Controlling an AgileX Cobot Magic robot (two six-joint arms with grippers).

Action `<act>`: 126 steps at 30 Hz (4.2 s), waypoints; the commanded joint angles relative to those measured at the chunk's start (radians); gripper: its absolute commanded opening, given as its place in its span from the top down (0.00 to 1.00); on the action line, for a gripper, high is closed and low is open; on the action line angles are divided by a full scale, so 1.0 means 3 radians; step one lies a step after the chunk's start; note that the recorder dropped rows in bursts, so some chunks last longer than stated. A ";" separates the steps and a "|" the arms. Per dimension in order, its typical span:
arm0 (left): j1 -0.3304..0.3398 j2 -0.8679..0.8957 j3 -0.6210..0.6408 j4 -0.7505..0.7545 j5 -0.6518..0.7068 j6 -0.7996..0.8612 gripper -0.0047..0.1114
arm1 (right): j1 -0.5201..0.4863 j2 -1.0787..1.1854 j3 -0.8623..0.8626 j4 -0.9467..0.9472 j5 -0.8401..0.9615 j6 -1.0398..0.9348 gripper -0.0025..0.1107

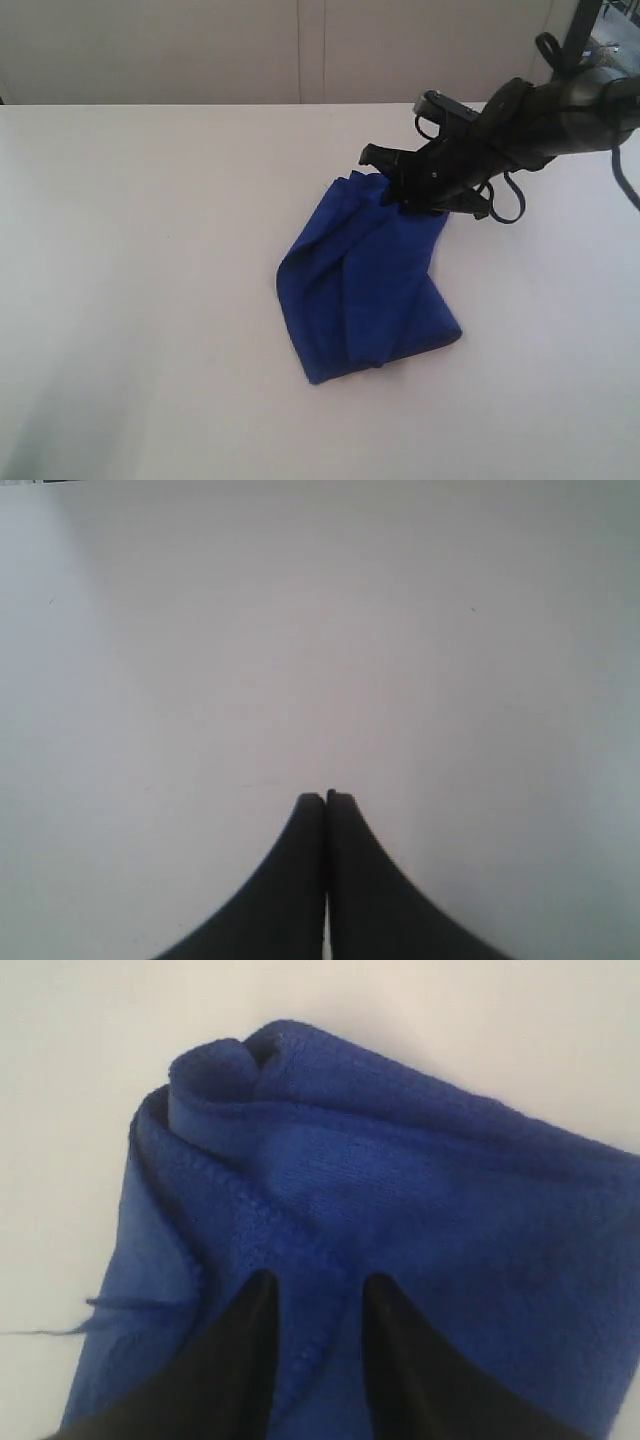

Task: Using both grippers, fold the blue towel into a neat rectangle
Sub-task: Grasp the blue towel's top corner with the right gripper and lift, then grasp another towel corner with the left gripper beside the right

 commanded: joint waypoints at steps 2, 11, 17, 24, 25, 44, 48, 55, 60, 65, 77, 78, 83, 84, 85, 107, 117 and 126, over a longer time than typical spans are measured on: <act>0.0005 -0.0016 0.0017 -0.0020 -0.0013 0.0000 0.96 | 0.0009 0.0108 -0.0093 0.0075 0.0019 -0.0033 0.72; 0.0005 -0.0016 0.0017 -0.0020 -0.0013 0.0000 0.96 | 0.0108 0.0117 -0.0093 0.0177 -0.0056 -0.0192 0.95; 0.0005 -0.0016 0.0017 -0.0020 -0.0013 0.0000 0.96 | 0.0108 0.0043 -0.0093 0.0170 -0.0089 -0.0199 0.98; 0.0005 -0.0016 0.0017 -0.0020 -0.0013 0.0000 0.96 | 0.0047 -0.0270 -0.0093 -0.0135 0.0007 -0.0631 0.98; 0.0005 -0.0016 0.0017 -0.0020 -0.0013 0.0000 0.96 | 0.0039 -0.0304 -0.0093 -0.0206 0.0058 -0.0649 0.98; 0.0005 -0.0016 0.0017 -0.0020 -0.0013 0.0000 0.96 | 0.0033 -0.0228 -0.0093 -0.0648 0.0227 -0.0642 0.98; 0.0005 -0.0016 0.0017 -0.0020 -0.0013 0.0000 0.96 | 0.0033 -0.0228 -0.0093 -0.0648 0.0197 -0.0642 0.98; 0.0005 -0.0016 0.0017 -0.0020 -0.0013 0.0000 0.96 | 0.0033 -0.0228 -0.0093 -0.0648 0.0284 -0.0642 0.98; 0.0005 -0.0016 0.0017 -0.0020 -0.0290 0.0000 0.96 | 0.0033 -0.0228 -0.0093 -0.0648 0.0264 -0.0642 0.98; 0.0005 -0.0016 0.0017 -0.0020 -0.0978 0.0000 0.96 | 0.0033 -0.0228 -0.0093 -0.0648 0.0253 -0.0642 0.98; 0.0005 -0.0016 0.0017 -0.0020 -0.1333 -0.0038 0.96 | 0.0033 -0.0228 -0.0093 -0.0648 0.0165 -0.0621 0.98; 0.0005 -0.0016 0.0017 -0.0026 -0.1333 -0.0087 0.96 | 0.0033 -0.0228 -0.0093 -0.0648 0.0158 -0.0621 0.98; 0.0005 0.0122 -0.0258 -0.0033 -0.1298 -0.0153 0.96 | 0.0033 -0.0228 -0.0093 -0.0648 0.0180 -0.0621 0.98; 0.0005 0.0202 -0.0387 -0.0033 -0.1257 -0.0153 0.96 | 0.0033 -0.0228 -0.0093 -0.0648 0.0208 -0.0621 0.98; 0.0005 0.0271 -0.0530 -0.0033 -0.1183 -0.0153 0.96 | 0.0033 -0.0228 -0.0093 -0.0648 0.0208 -0.0621 0.98; -0.0031 0.3979 -0.2608 -0.0660 0.0601 0.0533 0.96 | 0.0016 -0.0228 -0.0093 -0.0621 0.0325 -0.0102 0.98; -0.0921 0.6102 -0.4301 -0.2411 0.0790 0.2499 0.96 | -0.0134 -0.0228 -0.0093 -0.0598 0.0295 0.0567 0.98; -0.1347 0.6994 -0.5386 -0.2672 0.1030 0.2558 0.95 | -0.0134 -0.0228 -0.0093 -0.0598 0.0283 0.0630 0.98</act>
